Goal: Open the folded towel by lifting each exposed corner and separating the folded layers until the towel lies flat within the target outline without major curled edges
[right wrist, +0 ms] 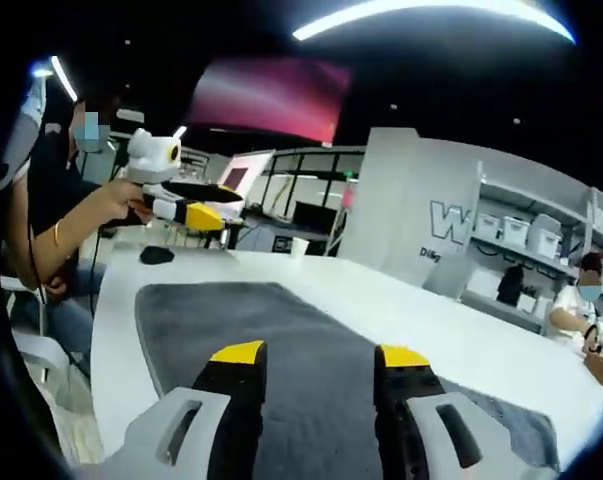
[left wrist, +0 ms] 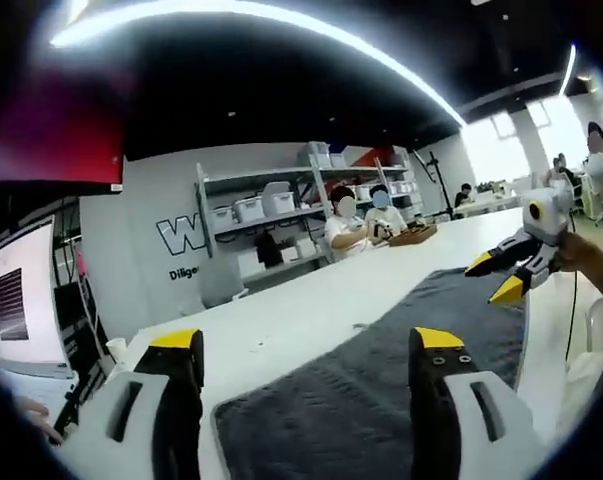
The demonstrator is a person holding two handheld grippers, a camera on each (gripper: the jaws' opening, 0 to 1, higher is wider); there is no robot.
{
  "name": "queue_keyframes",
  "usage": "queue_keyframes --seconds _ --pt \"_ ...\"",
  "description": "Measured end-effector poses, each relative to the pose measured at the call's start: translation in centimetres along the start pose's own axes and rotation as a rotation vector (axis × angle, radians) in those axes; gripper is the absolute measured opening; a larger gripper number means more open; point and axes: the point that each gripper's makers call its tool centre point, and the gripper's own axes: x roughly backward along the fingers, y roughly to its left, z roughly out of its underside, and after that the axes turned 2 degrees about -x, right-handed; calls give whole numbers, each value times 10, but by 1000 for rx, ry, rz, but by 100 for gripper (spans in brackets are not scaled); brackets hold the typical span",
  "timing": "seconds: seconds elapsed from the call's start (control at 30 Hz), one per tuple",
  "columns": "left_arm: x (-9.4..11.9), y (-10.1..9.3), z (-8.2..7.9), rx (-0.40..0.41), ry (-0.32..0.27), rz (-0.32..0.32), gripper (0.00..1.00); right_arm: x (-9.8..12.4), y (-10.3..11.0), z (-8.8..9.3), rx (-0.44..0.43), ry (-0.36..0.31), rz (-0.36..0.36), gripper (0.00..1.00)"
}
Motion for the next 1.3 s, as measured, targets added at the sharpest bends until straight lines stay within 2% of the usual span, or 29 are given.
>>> queue_keyframes --seconds 0.2,0.33,0.43,0.53,0.77,0.93,1.07,1.13,1.17,1.3 --pt "12 -12 -2 72 -38 5 84 27 -22 4 -37 -8 43 43" --pt "19 -21 8 97 -25 6 84 47 -33 6 -45 -4 75 47" --pt "22 -22 16 129 -19 -11 84 62 -49 10 -35 19 136 53" --pt "25 -26 22 158 -16 -16 85 73 -56 11 -33 36 151 55" --pt "33 -30 16 204 -50 -27 96 102 -77 13 -32 39 216 63" --pt "39 -31 23 193 -18 -60 98 119 -86 18 -24 50 237 63" --pt "44 -39 31 208 1 -55 98 136 -99 17 -27 50 280 64" --pt "46 -45 33 254 4 -32 98 140 -101 17 -26 49 286 64" --pt "47 -45 30 280 -22 -30 98 142 -102 17 -25 52 287 64" --pt "56 -40 31 241 -3 -71 98 155 -109 21 -4 66 314 64"
